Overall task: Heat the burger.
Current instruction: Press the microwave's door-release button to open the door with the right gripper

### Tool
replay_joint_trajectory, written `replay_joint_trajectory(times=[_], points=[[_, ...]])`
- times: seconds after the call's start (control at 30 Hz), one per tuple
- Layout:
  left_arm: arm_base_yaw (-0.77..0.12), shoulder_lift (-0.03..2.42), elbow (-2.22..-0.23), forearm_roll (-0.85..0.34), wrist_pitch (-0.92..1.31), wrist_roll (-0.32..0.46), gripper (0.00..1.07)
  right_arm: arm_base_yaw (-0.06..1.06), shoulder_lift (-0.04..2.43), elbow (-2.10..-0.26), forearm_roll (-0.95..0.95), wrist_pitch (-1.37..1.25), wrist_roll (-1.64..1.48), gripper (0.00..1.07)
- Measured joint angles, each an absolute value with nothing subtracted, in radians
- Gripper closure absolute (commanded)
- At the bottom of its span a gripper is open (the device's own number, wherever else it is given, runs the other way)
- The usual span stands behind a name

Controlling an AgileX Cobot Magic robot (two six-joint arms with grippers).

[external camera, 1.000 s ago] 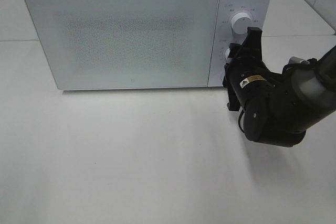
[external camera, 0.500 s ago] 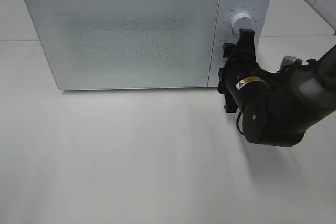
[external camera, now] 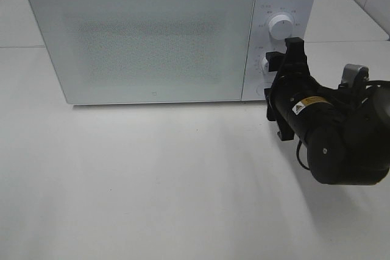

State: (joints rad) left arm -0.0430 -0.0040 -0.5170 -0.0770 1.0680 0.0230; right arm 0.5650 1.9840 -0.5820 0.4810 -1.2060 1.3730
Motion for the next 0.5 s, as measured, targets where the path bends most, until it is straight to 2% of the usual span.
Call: replay_joint_trajectory(times=[0.3, 0.5], points=[[-0.043, -0.004, -0.517, -0.077, 1.068, 0.023, 0.06, 0.565, 1.881, -0.507, 0.369, -1.206, 1.273, 0.4], [-0.043, -0.004, -0.517, -0.077, 1.068, 0.023, 0.06, 0.565, 1.779, -0.504, 0.303, -1.161, 1.081, 0.4]])
